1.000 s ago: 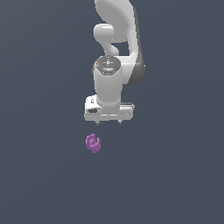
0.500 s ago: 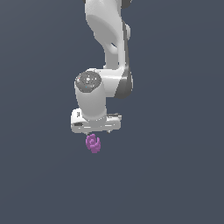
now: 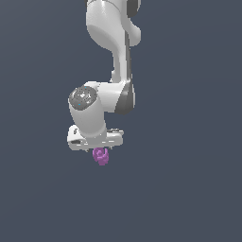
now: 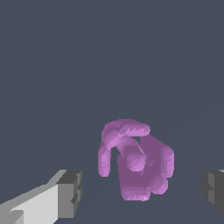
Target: Pick up the object and move it to a goal position.
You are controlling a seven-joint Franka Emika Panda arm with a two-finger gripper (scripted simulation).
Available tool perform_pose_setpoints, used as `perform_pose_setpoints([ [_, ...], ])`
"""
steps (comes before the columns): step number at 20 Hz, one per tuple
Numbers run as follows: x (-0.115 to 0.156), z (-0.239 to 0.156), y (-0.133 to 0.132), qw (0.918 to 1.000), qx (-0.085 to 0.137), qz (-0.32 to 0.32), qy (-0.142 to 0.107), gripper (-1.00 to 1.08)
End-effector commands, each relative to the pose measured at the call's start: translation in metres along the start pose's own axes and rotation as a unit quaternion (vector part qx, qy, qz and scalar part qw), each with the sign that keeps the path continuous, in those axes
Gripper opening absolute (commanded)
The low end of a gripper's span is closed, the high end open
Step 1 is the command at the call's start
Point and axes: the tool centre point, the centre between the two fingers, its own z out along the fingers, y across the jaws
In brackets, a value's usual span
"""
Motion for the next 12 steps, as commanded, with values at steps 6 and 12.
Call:
perform_pose_setpoints([
  [6,0.0,0.008,0.001,1.0,0.0,0.0,0.0,1.0],
  [12,0.0,0.039,0.001,1.0,0.0,-0.001,0.0,1.0],
])
